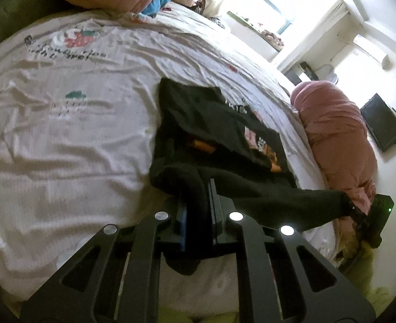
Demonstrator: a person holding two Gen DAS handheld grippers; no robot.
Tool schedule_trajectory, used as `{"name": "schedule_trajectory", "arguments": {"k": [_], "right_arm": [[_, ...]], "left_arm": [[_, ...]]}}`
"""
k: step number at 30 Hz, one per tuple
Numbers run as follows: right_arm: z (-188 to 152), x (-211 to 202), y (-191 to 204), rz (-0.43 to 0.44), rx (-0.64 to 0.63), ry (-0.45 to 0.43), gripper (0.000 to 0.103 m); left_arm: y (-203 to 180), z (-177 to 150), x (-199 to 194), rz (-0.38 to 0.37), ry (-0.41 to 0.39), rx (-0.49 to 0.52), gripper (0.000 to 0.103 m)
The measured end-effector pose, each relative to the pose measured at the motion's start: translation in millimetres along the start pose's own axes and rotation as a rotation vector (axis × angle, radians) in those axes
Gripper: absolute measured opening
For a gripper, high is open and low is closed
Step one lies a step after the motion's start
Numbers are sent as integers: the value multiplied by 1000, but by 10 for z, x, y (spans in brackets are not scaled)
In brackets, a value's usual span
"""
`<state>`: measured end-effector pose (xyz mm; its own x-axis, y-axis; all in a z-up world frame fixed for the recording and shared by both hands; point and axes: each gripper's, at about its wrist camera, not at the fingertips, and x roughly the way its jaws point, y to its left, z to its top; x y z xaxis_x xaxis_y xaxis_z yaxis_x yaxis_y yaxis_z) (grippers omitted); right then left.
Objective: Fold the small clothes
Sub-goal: 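Lift the held hem with both tools and fold it toward the collar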
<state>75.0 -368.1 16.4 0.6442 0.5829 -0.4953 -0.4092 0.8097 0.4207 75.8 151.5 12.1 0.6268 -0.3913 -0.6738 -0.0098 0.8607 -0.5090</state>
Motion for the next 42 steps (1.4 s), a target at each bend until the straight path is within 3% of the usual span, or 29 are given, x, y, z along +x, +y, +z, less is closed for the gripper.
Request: {"name": "schedule_trajectory", "arguments": {"k": [13, 25, 42], "right_arm": [[467, 191, 23, -92, -3, -99, 7], [720, 475, -79, -173, 8, -109, 7], [852, 893, -315, -207, 54, -66, 7]], "left_arm": [[-225, 439, 57, 49, -66, 54, 6], [-375, 797, 230, 91, -114, 82, 6], [-350, 1051, 678, 182, -129, 109, 6]]}}
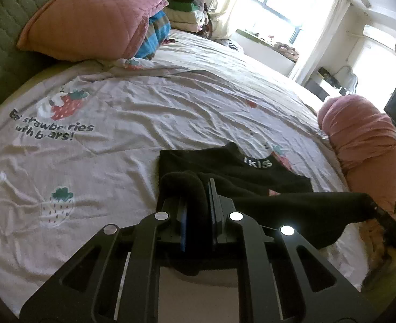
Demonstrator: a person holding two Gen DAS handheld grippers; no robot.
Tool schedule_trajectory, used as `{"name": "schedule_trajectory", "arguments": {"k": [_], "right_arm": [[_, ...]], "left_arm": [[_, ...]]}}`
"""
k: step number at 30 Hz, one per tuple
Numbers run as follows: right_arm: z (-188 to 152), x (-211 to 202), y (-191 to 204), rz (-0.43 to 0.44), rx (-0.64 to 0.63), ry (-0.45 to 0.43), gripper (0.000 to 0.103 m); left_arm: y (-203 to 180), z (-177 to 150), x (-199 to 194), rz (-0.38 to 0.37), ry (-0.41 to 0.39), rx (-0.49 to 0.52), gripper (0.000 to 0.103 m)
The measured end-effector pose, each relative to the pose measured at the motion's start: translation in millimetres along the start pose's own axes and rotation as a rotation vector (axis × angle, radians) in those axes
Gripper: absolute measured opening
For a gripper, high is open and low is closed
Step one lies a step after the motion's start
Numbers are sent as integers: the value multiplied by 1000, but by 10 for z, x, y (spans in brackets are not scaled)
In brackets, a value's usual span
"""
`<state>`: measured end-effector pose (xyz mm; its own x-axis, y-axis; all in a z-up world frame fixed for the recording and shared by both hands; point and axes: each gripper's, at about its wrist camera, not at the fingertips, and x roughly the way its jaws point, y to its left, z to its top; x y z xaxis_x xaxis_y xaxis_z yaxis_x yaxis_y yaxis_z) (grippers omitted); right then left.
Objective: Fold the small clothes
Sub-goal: 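Lift the held hem with both tools and fold it toward the collar, then lay the hem on the shirt and open both tools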
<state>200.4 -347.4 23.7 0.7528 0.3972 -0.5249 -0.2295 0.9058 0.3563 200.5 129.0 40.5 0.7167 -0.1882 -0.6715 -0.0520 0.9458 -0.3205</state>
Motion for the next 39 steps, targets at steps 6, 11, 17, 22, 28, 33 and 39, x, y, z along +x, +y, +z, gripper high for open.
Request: {"name": "schedule_trajectory", "arguments": {"k": [6, 11, 17, 22, 28, 33, 39], "right_arm": [[13, 118, -21, -13, -1, 13, 7], [10, 270, -52, -30, -1, 33, 7], [-28, 459, -109, -61, 7, 70, 8], [-142, 594, -141, -107, 12, 94, 17], [-261, 564, -159, -118, 27, 87, 28], [-330, 466, -71, -111, 4, 71, 30], [-479, 433, 112, -78, -63, 116, 22]], "left_arm": [[72, -9, 171, 14, 12, -12, 6], [82, 14, 292, 29, 16, -3, 6], [152, -27, 465, 29, 26, -40, 10], [220, -116, 516, 54, 17, -47, 19], [325, -165, 402, 70, -12, -57, 29], [244, -211, 310, 68, -28, -17, 29], [8, -358, 351, 85, 0, 84, 29]]}}
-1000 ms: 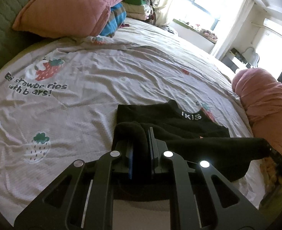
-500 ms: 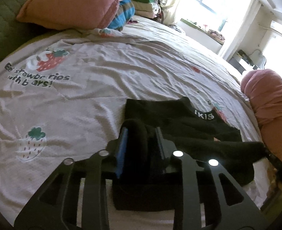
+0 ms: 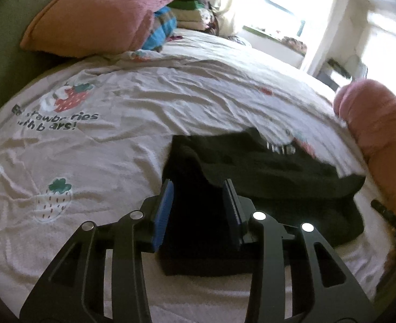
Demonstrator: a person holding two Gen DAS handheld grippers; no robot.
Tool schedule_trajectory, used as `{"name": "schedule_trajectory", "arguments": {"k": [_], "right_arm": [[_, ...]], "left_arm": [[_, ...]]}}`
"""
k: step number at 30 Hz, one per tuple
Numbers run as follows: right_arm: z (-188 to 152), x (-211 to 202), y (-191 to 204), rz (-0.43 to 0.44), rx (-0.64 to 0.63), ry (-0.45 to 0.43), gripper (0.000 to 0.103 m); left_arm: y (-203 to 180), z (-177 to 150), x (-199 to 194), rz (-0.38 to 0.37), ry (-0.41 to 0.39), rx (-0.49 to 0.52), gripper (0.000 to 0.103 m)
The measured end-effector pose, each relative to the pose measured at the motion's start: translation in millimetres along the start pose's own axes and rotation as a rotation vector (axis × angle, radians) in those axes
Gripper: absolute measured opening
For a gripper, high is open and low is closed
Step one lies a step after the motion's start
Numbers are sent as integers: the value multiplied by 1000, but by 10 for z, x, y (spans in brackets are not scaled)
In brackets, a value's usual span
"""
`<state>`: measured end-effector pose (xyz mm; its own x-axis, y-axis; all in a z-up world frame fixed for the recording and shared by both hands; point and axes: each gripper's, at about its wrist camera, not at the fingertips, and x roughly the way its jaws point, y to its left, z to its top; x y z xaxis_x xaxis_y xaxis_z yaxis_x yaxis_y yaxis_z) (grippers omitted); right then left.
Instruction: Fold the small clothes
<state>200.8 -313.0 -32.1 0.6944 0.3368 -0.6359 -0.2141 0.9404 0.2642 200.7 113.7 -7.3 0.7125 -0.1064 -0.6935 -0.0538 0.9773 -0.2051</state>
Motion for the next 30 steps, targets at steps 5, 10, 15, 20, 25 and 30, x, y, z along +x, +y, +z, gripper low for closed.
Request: {"name": "schedule_trajectory", "arguments": {"k": [5, 10, 15, 20, 25, 30], "right_arm": [[-157, 99, 160, -20, -78, 53, 19], [-225, 297, 173, -62, -102, 101, 19], [-221, 582, 122, -96, -105, 162, 17], [-120, 758, 160, -112, -145, 161, 17], [89, 949, 135, -111, -134, 165, 17], [280, 1058, 101, -107, -101, 151, 17]], "left_arm": [[-173, -154, 172, 32, 65, 76, 26], [-268, -262, 300, 71, 96, 120, 26], [-326, -270, 466, 110, 109, 150, 26], [-345, -164, 607, 122, 111, 147, 26], [-340, 48, 814, 107, 137, 96, 26], [-274, 275, 972, 44, 140, -30, 26]]}}
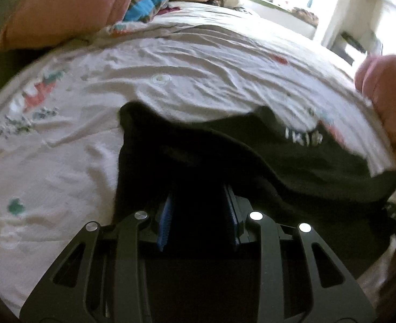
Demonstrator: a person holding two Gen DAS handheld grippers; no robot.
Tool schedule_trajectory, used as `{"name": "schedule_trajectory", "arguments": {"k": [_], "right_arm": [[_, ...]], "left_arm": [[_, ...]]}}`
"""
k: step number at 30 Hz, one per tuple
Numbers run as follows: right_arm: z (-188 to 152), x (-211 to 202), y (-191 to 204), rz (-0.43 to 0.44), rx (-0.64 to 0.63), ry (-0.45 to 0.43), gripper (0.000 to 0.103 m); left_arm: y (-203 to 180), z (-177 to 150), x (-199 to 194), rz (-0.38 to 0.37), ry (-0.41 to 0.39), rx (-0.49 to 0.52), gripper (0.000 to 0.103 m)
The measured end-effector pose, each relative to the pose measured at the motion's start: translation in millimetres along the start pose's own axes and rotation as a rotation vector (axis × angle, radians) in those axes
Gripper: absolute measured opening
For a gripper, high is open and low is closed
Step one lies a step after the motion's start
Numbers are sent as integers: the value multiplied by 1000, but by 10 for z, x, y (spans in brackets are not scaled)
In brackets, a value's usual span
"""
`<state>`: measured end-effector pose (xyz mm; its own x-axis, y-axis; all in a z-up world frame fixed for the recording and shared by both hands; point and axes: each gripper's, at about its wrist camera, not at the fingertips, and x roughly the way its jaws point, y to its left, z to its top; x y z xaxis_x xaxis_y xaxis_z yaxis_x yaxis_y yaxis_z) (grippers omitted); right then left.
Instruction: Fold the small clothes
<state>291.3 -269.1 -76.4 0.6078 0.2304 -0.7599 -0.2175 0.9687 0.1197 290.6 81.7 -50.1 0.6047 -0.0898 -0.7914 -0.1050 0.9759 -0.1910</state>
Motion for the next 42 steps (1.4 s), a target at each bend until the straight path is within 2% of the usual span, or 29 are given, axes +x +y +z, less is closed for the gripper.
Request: {"name": "schedule_trajectory", "arguments": {"k": [2, 5, 8, 10, 11, 13, 14, 16, 19, 24, 26, 27, 28, 29, 30, 33, 38, 42], "right_arm": [[92, 11, -31, 6, 21, -15, 17], [212, 26, -85, -16, 44, -33, 17], [284, 15, -189, -51, 75, -55, 17], [294, -10, -251, -71, 93, -72, 19], [292, -25, -280, -87, 99, -81, 22], [288, -38, -346, -92, 113, -86, 43], [286, -34, -364, -90, 115, -84, 47], [284, -16, -376, -99, 105, -77, 47], [301, 43, -356, -101, 81, -56, 47], [332, 138, -331, -91, 71, -45, 46], [324, 196, -373, -92, 90, -34, 38], [315, 209, -385, -92, 96, -31, 23], [300, 229, -402, -95, 101, -25, 17], [284, 229, -421, -94, 108, -28, 14], [274, 213, -435, -87, 115, -39, 6], [247, 56, -503, -53, 162, -105, 5], [293, -187, -609, -39, 205, -209, 5], [278, -138, -636, -69, 201, -206, 5]], "left_arm": [[63, 54, -2, -52, -12, -68, 26], [141, 86, -69, -77, -56, -102, 27], [277, 88, -150, -40, -99, -103, 33], [412, 71, -150, -26, -101, -119, 39], [461, 65, -135, -22, -94, -121, 41], [584, 44, -87, -12, -75, -133, 49], [617, 39, -67, -17, -66, -138, 51], [664, 37, -51, -32, -56, -141, 60], [660, 31, -17, -60, -56, -143, 60], [590, 18, 66, -62, -54, -98, 60], [557, 16, 86, -68, -46, -76, 55], [523, 14, 96, -61, -44, -55, 47], [496, 14, 107, -53, -42, -38, 33], [472, 11, 119, -42, -42, -22, 25], [450, 6, 123, -22, -46, -6, 9], [469, 13, 58, -28, -77, -7, 4], [406, 128, -197, -35, -170, 26, 4], [339, 144, -187, -5, -183, 65, 4]]}}
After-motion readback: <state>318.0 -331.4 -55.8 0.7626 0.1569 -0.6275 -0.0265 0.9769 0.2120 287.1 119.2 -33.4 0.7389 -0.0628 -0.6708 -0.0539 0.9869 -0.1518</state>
